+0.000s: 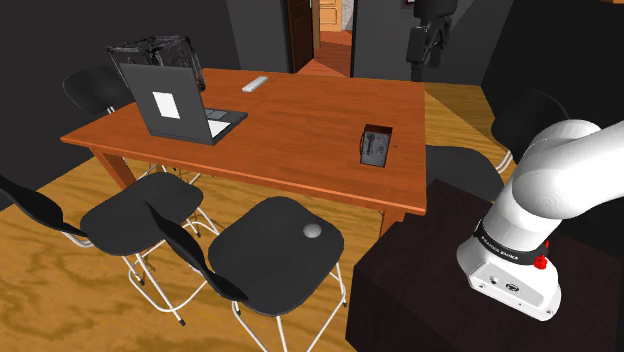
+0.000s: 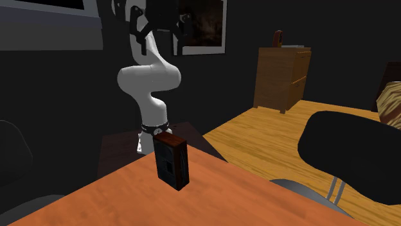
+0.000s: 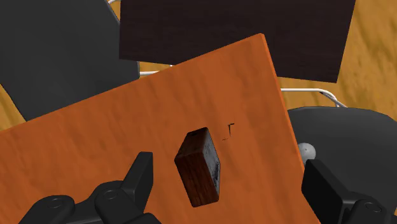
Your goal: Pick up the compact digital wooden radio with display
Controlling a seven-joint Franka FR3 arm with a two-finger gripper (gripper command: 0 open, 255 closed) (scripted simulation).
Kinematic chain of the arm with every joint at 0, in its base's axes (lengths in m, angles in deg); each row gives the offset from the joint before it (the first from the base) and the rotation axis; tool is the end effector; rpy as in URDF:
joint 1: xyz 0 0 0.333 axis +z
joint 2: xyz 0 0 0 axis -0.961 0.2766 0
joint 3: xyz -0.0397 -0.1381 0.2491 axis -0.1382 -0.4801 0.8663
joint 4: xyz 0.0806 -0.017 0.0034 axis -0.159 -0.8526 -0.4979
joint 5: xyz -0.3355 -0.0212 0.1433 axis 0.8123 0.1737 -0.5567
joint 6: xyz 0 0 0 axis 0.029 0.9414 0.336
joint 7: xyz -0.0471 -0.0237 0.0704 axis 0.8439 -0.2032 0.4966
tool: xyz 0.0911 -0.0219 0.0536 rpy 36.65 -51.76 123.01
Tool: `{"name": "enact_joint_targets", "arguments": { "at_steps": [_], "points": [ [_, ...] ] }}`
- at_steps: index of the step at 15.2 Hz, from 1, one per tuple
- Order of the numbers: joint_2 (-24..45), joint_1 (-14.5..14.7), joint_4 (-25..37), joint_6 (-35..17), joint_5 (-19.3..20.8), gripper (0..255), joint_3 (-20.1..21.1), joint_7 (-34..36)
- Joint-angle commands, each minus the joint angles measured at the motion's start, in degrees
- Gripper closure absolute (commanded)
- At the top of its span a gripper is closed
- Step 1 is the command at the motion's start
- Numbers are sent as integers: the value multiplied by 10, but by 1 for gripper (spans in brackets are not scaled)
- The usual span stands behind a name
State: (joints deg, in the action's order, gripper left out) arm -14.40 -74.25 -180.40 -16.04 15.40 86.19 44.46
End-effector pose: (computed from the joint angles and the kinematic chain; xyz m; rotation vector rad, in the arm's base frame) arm 0.2909 -0.0004 0.5721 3.0856 0.0996 -0.1268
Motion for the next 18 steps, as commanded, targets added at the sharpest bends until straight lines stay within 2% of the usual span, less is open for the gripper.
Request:
{"name": "enact_joint_targets", "arguments": {
  "at_steps": [1,9,16,18],
  "points": [
    [0,0,0,0,0,0,0,0],
    [42,2,-117,-182,2,0,-48,-55],
    [140,11,-173,-352,-8,0,-90,-113],
    [144,11,-179,-362,-8,0,-91,-114]
  ]
}}
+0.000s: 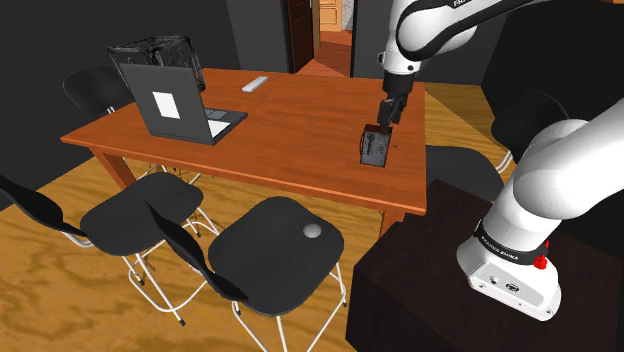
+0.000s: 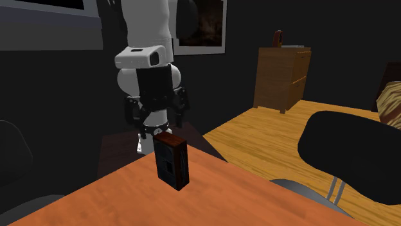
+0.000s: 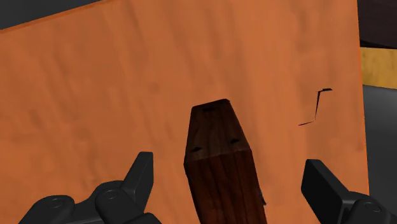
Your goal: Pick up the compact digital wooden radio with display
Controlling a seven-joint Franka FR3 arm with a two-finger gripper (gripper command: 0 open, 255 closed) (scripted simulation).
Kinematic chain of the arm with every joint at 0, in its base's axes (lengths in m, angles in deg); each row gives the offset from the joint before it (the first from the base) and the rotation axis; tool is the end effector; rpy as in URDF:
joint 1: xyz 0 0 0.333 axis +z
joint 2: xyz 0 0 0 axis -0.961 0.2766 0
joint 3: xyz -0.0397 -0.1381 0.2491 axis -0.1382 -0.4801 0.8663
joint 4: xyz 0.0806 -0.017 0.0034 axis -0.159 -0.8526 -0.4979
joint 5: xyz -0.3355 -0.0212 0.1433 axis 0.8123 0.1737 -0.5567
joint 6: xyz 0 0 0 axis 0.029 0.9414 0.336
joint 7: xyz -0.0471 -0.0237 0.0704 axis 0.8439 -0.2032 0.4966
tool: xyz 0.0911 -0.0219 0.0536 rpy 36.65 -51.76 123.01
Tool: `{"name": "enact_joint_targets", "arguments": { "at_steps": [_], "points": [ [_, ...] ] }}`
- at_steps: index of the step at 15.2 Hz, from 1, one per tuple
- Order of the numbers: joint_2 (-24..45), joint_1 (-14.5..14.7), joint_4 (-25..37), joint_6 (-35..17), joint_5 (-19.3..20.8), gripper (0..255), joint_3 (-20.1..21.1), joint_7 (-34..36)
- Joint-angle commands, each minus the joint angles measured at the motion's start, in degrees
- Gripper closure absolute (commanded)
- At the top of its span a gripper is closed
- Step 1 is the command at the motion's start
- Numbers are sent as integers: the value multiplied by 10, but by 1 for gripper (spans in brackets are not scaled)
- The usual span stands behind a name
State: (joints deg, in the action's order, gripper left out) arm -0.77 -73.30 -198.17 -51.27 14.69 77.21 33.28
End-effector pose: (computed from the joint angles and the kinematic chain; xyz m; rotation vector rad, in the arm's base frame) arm 0.3571 -0.0460 0.4041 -3.0836 -0.2511 0.0139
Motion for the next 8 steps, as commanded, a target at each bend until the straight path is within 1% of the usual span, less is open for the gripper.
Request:
{"name": "enact_joint_targets", "arguments": {
  "at_steps": [1,6,8],
  "points": [
    [11,1,-6,-19,-1,0,-2,-2],
    [36,2,-33,-70,-2,0,-5,-6],
    [36,2,-33,-70,-2,0,-5,-6]
  ]
}}
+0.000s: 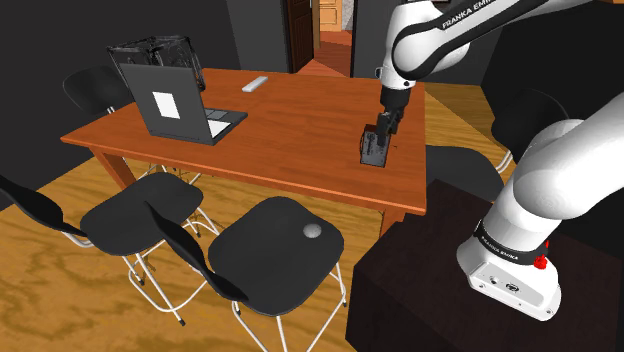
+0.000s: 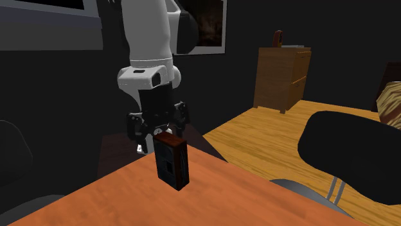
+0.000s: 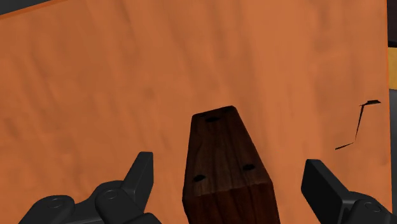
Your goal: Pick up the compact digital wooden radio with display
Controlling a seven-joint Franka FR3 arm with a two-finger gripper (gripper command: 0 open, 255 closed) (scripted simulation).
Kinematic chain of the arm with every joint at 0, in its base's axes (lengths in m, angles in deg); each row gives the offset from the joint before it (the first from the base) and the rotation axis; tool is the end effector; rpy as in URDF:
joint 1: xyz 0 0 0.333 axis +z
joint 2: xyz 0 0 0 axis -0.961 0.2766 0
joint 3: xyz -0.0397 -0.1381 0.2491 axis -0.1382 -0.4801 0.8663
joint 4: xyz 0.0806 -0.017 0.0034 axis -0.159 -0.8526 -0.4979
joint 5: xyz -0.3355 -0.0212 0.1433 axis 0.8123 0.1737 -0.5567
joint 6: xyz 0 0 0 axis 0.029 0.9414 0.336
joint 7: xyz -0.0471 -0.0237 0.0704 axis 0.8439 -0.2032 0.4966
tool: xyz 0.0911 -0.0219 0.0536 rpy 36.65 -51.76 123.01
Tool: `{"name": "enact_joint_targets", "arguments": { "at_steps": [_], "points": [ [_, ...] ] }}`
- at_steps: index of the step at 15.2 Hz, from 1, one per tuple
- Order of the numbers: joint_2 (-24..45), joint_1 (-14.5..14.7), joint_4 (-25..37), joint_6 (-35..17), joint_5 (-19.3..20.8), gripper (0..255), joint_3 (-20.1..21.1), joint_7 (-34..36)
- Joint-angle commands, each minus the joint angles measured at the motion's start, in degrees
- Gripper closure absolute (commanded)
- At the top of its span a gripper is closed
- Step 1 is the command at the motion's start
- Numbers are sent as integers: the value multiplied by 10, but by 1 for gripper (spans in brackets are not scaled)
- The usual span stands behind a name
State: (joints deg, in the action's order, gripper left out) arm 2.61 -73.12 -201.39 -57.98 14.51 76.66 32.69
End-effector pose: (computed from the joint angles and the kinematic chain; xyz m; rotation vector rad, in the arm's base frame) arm 0.3596 -0.0465 0.3688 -3.0820 -0.2539 0.0101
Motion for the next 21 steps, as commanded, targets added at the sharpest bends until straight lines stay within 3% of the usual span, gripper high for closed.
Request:
{"name": "enact_joint_targets", "arguments": {
  "at_steps": [1,10,21],
  "points": [
    [2,0,-1,-3,0,255,0,0],
    [2,0,-1,-3,0,255,0,0],
    [-41,-1,56,96,0,255,7,6]
  ]
}}
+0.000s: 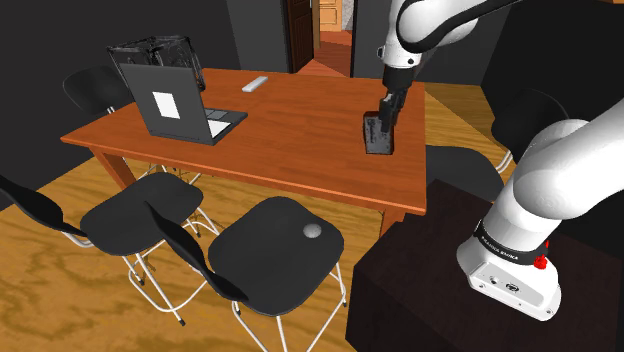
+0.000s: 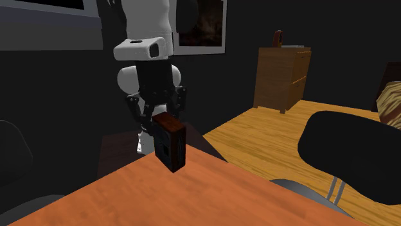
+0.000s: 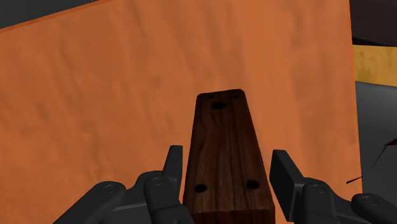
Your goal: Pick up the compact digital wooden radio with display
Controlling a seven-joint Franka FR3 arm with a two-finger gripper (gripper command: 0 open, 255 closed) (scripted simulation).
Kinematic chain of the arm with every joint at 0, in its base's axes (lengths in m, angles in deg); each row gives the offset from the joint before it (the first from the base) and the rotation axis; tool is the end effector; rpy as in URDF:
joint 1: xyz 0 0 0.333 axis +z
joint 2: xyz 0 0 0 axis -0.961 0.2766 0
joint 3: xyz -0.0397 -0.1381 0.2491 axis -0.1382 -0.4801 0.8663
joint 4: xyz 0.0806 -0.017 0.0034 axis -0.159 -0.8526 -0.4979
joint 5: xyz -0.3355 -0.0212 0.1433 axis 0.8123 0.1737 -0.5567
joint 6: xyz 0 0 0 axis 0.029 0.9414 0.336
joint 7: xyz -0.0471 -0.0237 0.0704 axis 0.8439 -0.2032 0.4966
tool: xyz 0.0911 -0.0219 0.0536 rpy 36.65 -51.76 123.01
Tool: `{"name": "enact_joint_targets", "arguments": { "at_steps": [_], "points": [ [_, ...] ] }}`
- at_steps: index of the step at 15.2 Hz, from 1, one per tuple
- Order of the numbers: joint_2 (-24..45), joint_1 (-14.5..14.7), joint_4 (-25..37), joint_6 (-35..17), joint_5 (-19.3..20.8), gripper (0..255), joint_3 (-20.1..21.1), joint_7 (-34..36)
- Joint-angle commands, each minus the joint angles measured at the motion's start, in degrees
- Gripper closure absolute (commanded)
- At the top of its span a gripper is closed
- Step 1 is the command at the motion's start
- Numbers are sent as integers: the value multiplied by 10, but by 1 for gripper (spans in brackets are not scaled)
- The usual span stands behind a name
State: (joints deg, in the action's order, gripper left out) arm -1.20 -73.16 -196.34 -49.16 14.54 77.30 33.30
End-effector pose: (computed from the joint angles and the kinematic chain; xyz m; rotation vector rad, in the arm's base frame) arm 0.3593 -0.0456 0.4175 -3.0821 -0.2536 0.0096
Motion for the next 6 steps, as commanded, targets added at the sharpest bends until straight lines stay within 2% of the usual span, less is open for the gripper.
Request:
{"name": "enact_joint_targets", "arguments": {
  "at_steps": [1,6],
  "points": [
    [-6,0,11,17,0,255,1,0],
    [-13,0,31,44,0,255,2,2]
  ]
}}
